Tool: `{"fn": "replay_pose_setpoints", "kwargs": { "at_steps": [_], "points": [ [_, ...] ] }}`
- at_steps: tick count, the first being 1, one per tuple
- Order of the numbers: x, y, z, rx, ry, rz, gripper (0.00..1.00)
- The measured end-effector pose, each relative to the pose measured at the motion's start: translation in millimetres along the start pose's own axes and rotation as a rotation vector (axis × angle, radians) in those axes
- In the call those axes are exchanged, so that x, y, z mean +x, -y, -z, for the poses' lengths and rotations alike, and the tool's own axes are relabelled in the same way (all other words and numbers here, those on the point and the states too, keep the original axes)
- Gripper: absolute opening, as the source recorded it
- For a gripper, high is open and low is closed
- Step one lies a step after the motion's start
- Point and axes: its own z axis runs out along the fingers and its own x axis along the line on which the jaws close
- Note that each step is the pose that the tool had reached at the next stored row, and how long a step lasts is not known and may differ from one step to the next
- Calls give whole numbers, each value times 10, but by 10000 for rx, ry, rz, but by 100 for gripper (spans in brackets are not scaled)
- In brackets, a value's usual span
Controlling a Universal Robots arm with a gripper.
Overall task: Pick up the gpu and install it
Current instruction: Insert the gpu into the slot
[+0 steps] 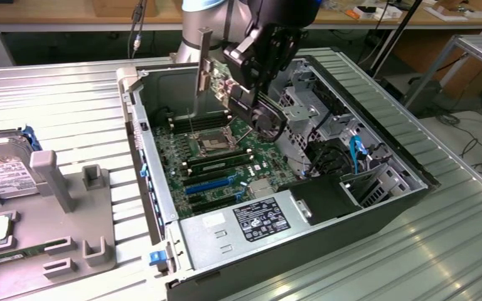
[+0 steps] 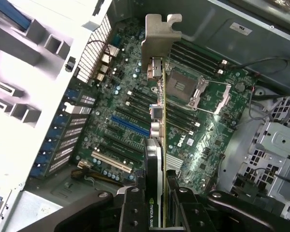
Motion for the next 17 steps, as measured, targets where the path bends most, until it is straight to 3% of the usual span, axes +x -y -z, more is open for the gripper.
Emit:
{"fn": "replay_pose_setpoints", "kwargs": {
  "at_steps": [17],
  "points": [
    [0, 0, 0, -18, -46, 1018, 27]
  ]
}}
